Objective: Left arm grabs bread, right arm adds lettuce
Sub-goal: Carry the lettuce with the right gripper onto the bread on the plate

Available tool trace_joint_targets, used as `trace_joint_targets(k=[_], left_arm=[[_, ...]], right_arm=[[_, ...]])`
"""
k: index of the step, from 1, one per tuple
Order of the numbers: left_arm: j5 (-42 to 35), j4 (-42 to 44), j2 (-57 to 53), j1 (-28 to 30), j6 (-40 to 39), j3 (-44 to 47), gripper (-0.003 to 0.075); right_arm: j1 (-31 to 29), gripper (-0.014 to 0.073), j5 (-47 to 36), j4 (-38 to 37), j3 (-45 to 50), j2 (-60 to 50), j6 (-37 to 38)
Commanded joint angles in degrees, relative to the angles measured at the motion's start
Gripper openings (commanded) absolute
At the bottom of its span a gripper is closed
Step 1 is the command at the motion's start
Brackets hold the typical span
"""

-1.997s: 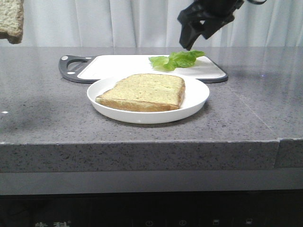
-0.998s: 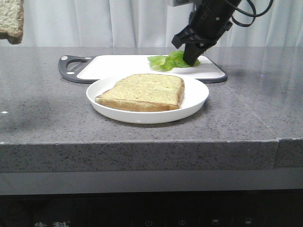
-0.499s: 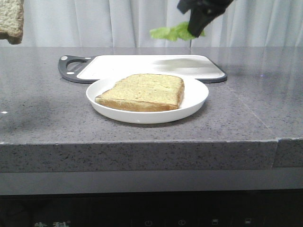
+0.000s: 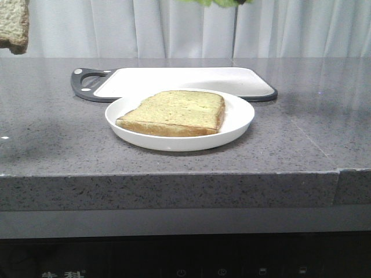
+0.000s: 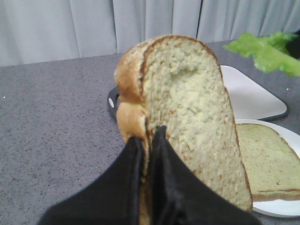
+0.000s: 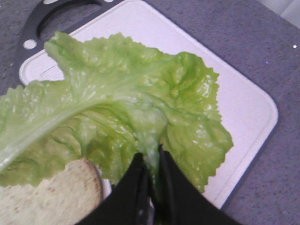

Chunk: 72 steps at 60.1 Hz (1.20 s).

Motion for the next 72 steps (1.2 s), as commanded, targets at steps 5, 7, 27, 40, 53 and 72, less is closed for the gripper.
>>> trace_joint_targets(k=[5, 7, 27, 40, 53, 72], left_arm=[[-4.0, 1.1, -0.1, 0.2, -0.7, -1.6, -0.0020], [-4.0, 1.1, -0.1, 0.2, -0.7, -1.6, -0.0021], [-4.0, 1.1, -0.1, 0.2, -0.7, -1.6, -0.0020], [-4.0, 1.1, -0.1, 0.2, -0.7, -1.6, -0.0020], [-4.0, 1.1, -0.1, 0.2, -0.7, -1.6, -0.0020], [-3.7, 1.1, -0.1, 0.2, -0.7, -1.6, -0.0020]], right_arm=[[3.4, -0.0060, -9.2, 1.4, 11.1, -8.1, -1.7], [4.0, -0.0060, -9.7, 1.7, 13.0, -8.7, -1.7], [8.9, -0.0060, -10.8, 2.6, 17.5, -6.7, -1.7], [8.9, -0.0060, -10.9, 2.6, 17.5, -4.2, -1.7], [8.9, 0.0077, -10.7, 2.6, 17.5, -2.8, -1.7], [8.1, 0.0479, -11.8, 2.6, 17.4, -3.2, -1.7]])
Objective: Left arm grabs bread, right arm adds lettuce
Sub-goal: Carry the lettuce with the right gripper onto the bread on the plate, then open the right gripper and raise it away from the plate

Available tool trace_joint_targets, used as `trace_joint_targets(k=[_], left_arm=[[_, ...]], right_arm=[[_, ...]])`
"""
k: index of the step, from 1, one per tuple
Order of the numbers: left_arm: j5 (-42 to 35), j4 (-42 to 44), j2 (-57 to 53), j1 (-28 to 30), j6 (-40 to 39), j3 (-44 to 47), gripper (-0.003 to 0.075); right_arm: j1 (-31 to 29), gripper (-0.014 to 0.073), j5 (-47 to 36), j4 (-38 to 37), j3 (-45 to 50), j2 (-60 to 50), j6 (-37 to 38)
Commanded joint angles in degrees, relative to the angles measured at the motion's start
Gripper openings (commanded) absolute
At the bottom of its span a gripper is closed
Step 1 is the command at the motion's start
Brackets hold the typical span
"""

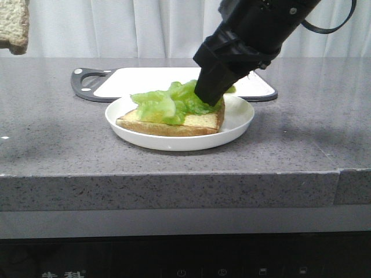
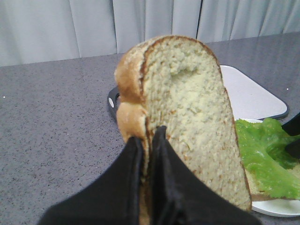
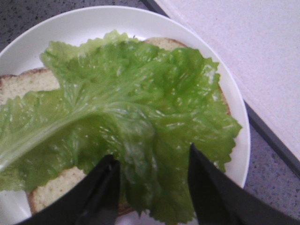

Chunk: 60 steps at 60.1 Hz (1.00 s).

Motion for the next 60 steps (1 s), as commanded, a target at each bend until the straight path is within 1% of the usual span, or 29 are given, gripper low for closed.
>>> trace_joint_targets(k=[1, 6, 11, 21, 26, 31, 34, 39, 49, 54, 56, 60], left_arm=[[-3.7, 1.1, -0.1, 0.2, -0.7, -1.6, -0.0020], [-3.7, 1.1, -0.1, 0.2, -0.7, -1.6, -0.0020], [-3.7, 1.1, -0.1, 0.2, -0.7, -1.6, -0.0020], [-3.7, 1.1, -0.1, 0.2, -0.7, -1.6, -0.0020], [-3.7, 1.1, -0.1, 0.2, -0.7, -1.6, -0.0020], [-3.7, 1.1, -0.1, 0.2, -0.7, -1.6, -0.0021], [-3.7, 1.1, -0.1, 0.2, -0.7, -1.6, -0.0020], [-3.7, 1.1, -0.1, 0.2, -0.7, -1.6, -0.0020], [-3.7, 1.1, -0.1, 0.2, -0.7, -1.6, -0.0020], [-3.7, 0.1, -0.1, 0.2, -0.7, -1.6, -0.0020], [-3.7, -0.5, -0.1, 0.2, -0.7, -1.6, -0.0020], [-3.7, -2.0, -0.1, 0.2, -0.7, -1.6, -0.0020]], right_arm=[[-0.8, 0.0490, -3.3, 0.8, -1.5, -2.7, -0.5], [-1.0, 0.0540, -3.1, 0.8, -1.5, -3.7, -0.2], [-1.2, 0.0563, -3.3, 0.8, -1.5, -4.9, -0.2], [-2.5, 0.0564, -2.8, 0.8, -1.5, -8.5, -0.2], [-3.9, 0.0560, -0.5, 0.8, -1.5, -10.9, 0.0], [-5.4, 0.0534, 1.8, 0.9, -1.5, -13.0, 0.7], [-6.6, 0.0492, 2.7, 0.9, -1.5, -14.1, 1.5], [-8.2, 0.0377, 3.1, 0.9, -1.5, -16.0, 2.4], [-9.6, 0.0050, 3.6, 1.5, 0.8, -20.1, 2.5], [-9.6, -0.0056, 3.1, 2.1, 3.7, -22.8, 2.6], [-9.6, -0.0078, 2.5, 2.4, 4.9, -23.9, 2.7], [-9.6, -0.0060, 0.4, 2.6, 8.2, -26.6, 3.1]])
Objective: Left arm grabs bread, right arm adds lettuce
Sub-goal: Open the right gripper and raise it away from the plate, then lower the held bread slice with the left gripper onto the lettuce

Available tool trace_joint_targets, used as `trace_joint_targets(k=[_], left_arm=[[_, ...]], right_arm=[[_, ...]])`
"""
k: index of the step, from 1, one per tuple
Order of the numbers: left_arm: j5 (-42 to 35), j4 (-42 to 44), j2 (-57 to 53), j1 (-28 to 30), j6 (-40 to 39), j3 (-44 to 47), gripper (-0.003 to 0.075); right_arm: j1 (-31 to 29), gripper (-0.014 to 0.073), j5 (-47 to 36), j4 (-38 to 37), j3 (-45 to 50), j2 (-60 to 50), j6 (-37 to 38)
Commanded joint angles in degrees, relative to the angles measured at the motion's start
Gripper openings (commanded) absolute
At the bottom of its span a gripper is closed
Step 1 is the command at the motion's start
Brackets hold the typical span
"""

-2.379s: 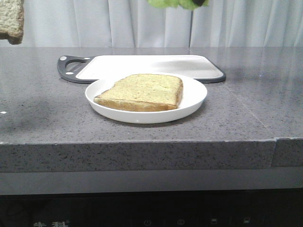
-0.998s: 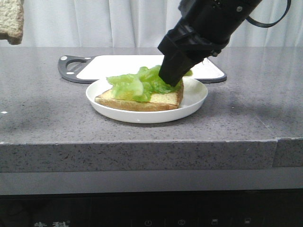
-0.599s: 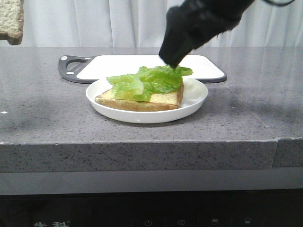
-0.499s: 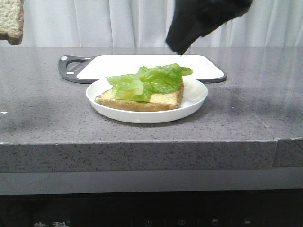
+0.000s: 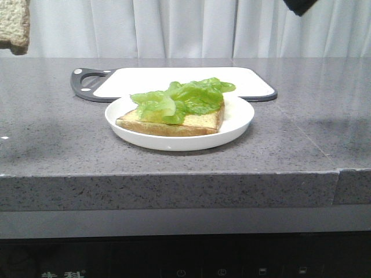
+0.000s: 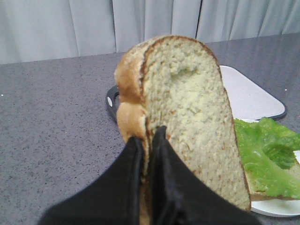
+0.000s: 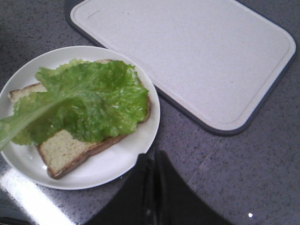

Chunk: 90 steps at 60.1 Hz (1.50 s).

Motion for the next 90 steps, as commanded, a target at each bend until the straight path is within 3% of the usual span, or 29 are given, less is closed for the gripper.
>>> trace_joint_targets(k=[1, 19, 28, 36, 46, 51, 57, 70, 90], left_arm=[[-3.7, -0.9, -0.1, 0.2, -0.7, -1.6, -0.0020], [-3.6, -9.2, 4.1, 0.1, -0.2, -4.5, -0.0020], [-3.5, -17.3, 12.6, -0.8, 5.7, -10.6, -0.0020], [-1.5, -36.9, 21.3, -0.9, 22.9, -18.1, -0.0020], [11.4, -72.3, 34.2, 1.4, 53.7, -30.3, -0.0020], [18.9, -85.0, 40.5, 4.6, 62.8, -35.3, -0.0020], [26.2, -94.6, 46.7, 8.4, 68.3, -39.0, -0.0020], [36.5, -108.2, 57.3, 14.3, 75.1, -41.4, -0.0020], [36.9, -105.7, 62.4, 15.1, 75.4, -41.4, -0.0020]], right_arm=[[-0.4, -0.0062, -5.9, 1.5, 2.4, -5.3, 0.5], [-0.4, -0.0061, -25.6, 3.4, 19.4, -25.0, 2.5], [-0.4, -0.0061, -26.9, 5.6, 24.8, -34.0, 2.5], [-0.4, -0.0061, -24.5, 5.8, 26.8, -38.4, 2.5], [-0.4, -0.0061, -22.1, 5.8, 27.1, -40.0, 2.5], [-0.4, -0.0061, -22.3, 5.8, 27.1, -40.0, 2.5], [-0.4, -0.0061, -22.3, 5.8, 27.1, -40.0, 2.5], [-0.4, -0.0061, -22.2, 5.8, 27.1, -40.0, 2.5], [-0.4, -0.0061, -22.2, 5.8, 27.1, -40.0, 2.5]])
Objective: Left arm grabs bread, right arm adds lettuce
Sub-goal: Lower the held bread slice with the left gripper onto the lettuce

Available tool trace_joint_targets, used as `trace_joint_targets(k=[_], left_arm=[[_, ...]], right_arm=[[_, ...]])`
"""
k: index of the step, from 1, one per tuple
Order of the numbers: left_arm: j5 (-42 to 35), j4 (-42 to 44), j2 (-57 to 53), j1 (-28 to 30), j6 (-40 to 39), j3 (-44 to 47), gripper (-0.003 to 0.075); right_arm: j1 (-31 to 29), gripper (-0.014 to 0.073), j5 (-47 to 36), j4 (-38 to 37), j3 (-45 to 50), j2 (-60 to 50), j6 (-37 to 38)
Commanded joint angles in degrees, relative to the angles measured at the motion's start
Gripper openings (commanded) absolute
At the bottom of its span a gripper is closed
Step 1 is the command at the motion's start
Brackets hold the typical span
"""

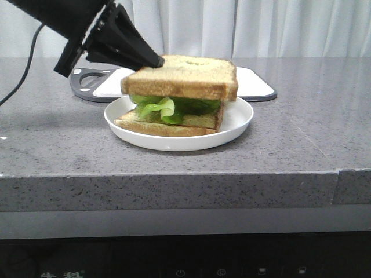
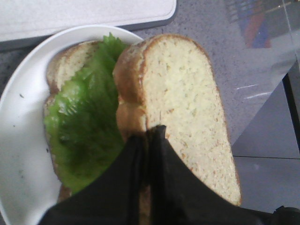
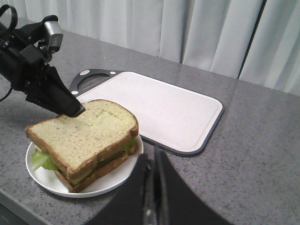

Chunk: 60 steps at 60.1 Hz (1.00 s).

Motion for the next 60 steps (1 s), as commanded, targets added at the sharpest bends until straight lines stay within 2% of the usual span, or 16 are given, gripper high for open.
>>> trace_joint_targets(k=[1, 6, 12, 28, 35, 42, 46, 52, 60], left_arm=[[0.7, -2.5, -2.3, 0.1, 0.3, -1.8, -0.0020], [0.4, -0.3, -2.3, 0.1, 0.3, -1.8, -0.0015], [0.4, 1.5, -2.3, 0.1, 0.3, -1.8, 0.0050], [-0.3, 1.9, -2.3, 0.1, 0.3, -1.8, 0.0419], [-0.3, 2.2, -3.2, 0.3, 0.6, -1.8, 0.0478], [-0.3, 2.6, -5.6, 0.8, 2.2, -1.8, 0.0471], [-1.1, 2.7, -7.1, 0.9, 2.5, -1.8, 0.0435], [-2.3, 2.8, -9.2, 0.9, 3.4, -1.8, 0.0283], [-2.6, 2.9, -10.6, 0.9, 4.9, -1.8, -0.0002]], right_arm=[[-0.4, -0.0061, -4.1, 0.6, -1.6, 0.0, -0.2], [-0.4, -0.0061, -4.1, 0.6, -1.6, 0.0, -0.2], [-0.4, -0.0061, -4.1, 0.6, -1.6, 0.0, -0.2], [-0.4, -0.0061, -4.1, 0.6, -1.6, 0.0, -0.2], [-0.4, -0.0061, -4.1, 0.6, -1.6, 0.0, -0.2], [-0.4, -0.0061, -4.1, 0.6, -1.6, 0.0, -0.2], [-0.4, -0.0061, -4.1, 0.6, -1.6, 0.0, -0.2], [-0.4, -0.0061, -4.1, 0.6, -1.6, 0.0, -0.2], [-0.4, -0.0061, -4.1, 0.6, -1.6, 0.0, -0.2]])
